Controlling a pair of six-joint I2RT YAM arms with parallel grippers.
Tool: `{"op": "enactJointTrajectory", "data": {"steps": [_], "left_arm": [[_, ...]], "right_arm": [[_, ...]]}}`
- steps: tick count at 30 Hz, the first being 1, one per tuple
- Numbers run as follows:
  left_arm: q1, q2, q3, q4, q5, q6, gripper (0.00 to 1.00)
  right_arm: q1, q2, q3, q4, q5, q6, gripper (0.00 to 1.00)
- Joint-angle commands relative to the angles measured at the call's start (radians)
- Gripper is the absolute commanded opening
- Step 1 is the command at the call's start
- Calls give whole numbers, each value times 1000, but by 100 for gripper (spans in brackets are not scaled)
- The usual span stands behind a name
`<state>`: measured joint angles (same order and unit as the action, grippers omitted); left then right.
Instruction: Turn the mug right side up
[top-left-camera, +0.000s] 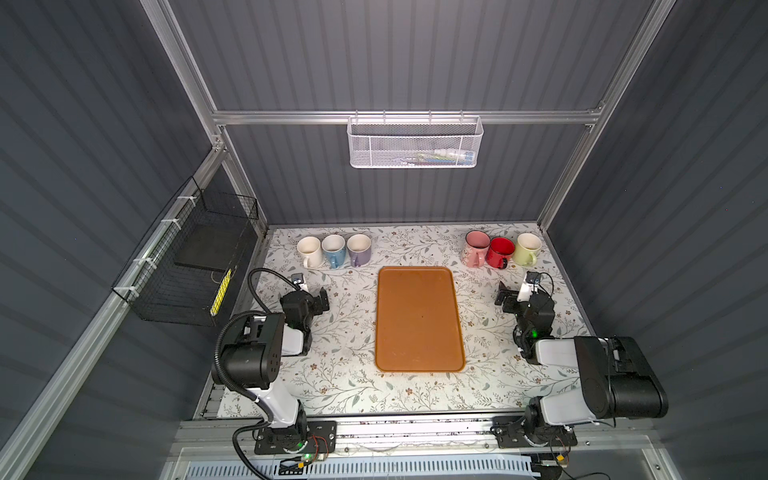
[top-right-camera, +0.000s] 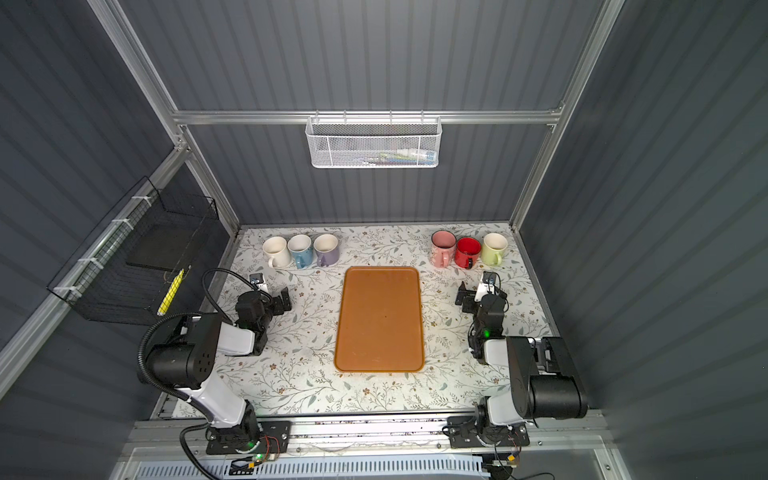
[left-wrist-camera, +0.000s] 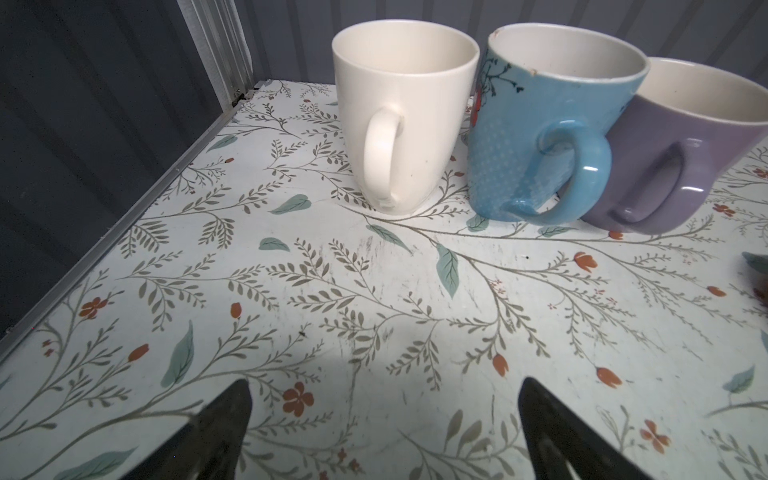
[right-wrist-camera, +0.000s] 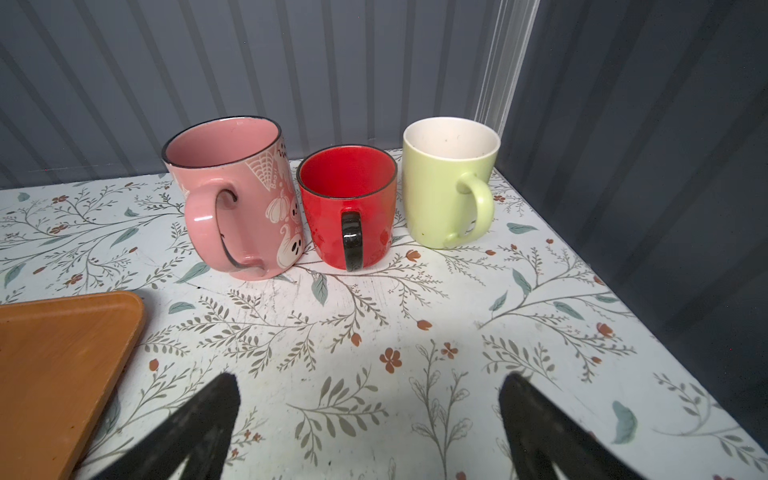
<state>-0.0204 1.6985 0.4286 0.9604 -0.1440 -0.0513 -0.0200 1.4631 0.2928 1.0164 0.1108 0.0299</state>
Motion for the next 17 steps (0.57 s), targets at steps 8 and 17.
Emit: {"op": "enactJointTrajectory", "data": {"steps": [8, 17], "left_arm": [[-1, 12, 19, -12, 40, 31, 100], [-1, 14, 20, -12, 25, 31, 100]], "right_arm": [[-5, -3, 17, -6, -9, 10, 99], [-5, -1, 17, -6, -8, 11, 99]]}}
